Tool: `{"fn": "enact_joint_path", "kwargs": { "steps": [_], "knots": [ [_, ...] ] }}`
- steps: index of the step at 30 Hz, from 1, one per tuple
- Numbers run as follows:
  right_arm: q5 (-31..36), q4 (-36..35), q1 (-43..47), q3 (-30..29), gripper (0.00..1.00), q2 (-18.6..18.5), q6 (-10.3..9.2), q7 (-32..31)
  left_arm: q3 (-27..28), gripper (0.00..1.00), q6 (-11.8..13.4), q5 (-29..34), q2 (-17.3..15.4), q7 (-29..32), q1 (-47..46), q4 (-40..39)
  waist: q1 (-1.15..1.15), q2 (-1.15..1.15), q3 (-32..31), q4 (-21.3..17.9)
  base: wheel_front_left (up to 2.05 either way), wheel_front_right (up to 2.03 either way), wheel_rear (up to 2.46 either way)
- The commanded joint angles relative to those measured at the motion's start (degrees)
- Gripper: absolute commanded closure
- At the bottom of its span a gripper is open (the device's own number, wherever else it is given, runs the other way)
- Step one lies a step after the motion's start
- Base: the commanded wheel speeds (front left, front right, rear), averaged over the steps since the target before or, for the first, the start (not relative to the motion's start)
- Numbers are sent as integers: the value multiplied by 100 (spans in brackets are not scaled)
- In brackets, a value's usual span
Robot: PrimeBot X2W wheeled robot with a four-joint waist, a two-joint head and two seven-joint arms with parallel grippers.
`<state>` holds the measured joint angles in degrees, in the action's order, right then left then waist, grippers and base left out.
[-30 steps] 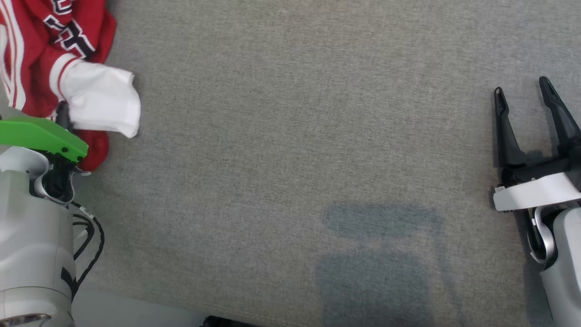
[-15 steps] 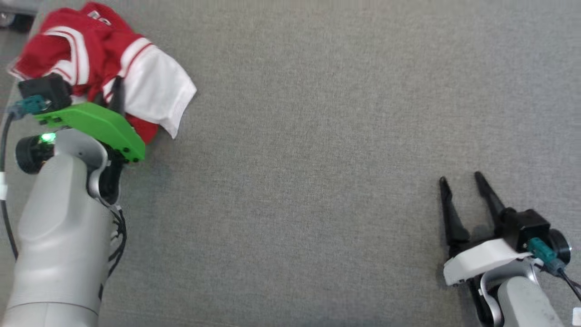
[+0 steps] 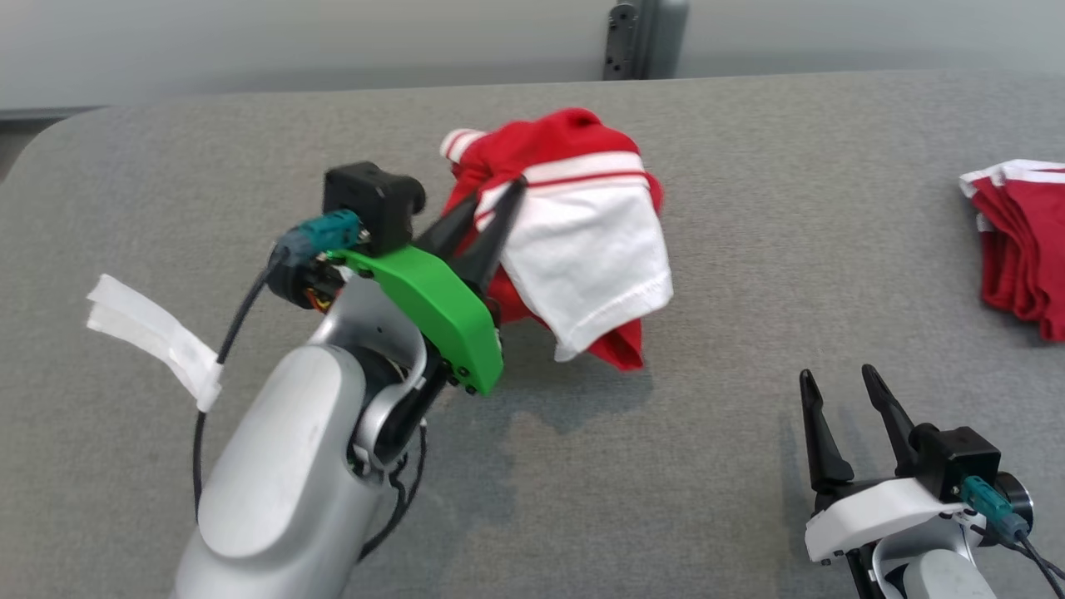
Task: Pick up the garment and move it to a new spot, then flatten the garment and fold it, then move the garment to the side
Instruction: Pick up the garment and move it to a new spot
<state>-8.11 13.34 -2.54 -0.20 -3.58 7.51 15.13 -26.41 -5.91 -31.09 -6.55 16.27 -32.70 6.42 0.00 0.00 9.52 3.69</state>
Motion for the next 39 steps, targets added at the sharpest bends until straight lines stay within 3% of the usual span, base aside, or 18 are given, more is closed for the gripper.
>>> {"fn": "enact_joint_path", "kwargs": {
  "steps": [1, 7, 14, 15, 16, 17, 21, 27, 35, 39],
  "knots": [
    [-57, -4, 78, -10, 0, 14, -4, 2, -92, 100, 53, 26, 3, 145, 209, -192, 0, 0, -142, -845, 0, 0, 0],
    [-101, -29, 67, -78, 0, 54, -4, 2, -485, 100, 307, 187, -92, 608, 668, -233, 0, 0, 57, -1256, 0, 0, 0],
    [-175, -11, -20, -68, 0, 67, -4, 2, -656, 100, 465, 470, 15, 32, 936, 1211, 0, 0, 216, -1320, 0, 0, 0],
    [-177, -7, -31, -76, 0, 68, -4, 2, -641, 82, 491, 459, 69, -141, 954, 1429, 0, 0, 209, -1288, 0, 0, 0],
    [-172, -7, -35, -97, 0, 67, -4, 2, -647, 51, 505, 457, 110, -312, 967, 1596, 0, 0, 189, -1249, 0, 0, 0],
    [-150, -13, -28, -113, 0, 65, -4, 2, -652, 0, 518, 473, 142, -498, 975, 1724, 0, 0, 158, -1202, 0, 0, 0],
    [53, -99, 170, -251, 0, 49, -4, 2, -482, 0, 655, 500, 213, -1691, 1188, 1835, 0, 0, -155, -897, 0, 0, 0],
    [200, -339, 498, -455, 0, -192, -4, 2, -204, 0, 881, 501, -59, -2696, 1896, 1479, 0, 0, -597, -417, 0, 0, 0],
    [294, -514, 781, -637, 0, -326, -4, 2, 487, 0, 1081, 512, -509, -3148, 3004, 1155, 0, 0, -961, 85, 0, 0, 0],
    [291, -533, 889, -633, 0, -271, -4, 2, 1092, 0, 936, 682, -485, -3143, 3547, 830, 0, 0, -1062, 254, 0, 0, 0]
  ]
}}
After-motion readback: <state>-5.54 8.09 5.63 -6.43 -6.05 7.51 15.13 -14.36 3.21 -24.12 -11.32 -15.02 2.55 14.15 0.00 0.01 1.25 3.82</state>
